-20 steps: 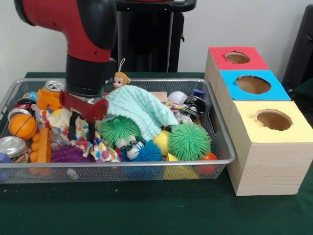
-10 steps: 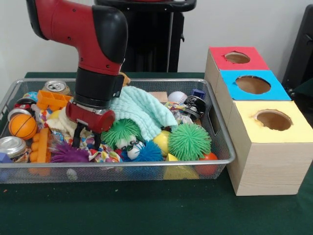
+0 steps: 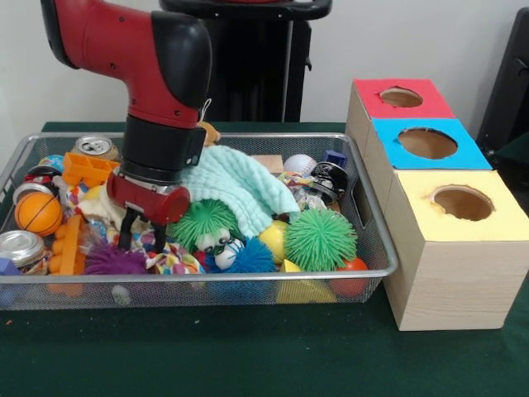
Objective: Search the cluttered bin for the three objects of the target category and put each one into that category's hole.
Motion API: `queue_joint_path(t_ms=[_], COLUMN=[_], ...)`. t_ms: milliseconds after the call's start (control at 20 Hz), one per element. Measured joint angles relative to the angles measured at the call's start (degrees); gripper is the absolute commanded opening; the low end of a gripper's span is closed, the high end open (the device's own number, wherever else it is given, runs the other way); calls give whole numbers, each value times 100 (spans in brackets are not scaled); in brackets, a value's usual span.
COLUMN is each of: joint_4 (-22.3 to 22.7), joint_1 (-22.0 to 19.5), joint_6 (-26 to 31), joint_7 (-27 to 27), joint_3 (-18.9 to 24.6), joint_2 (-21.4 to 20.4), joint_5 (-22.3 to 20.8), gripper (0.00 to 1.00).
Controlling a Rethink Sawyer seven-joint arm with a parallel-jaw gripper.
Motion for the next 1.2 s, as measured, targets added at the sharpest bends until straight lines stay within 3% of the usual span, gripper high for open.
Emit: queue_joint_path(t_ms=[350,1200], joint_4=[125,226], joint_1=[-169,-143], joint_6=[605,1197], joint_7=[0,0], joint_3=[40,48], joint_2=[-426,-851], joint_5=[-2,66], gripper=[100,100])
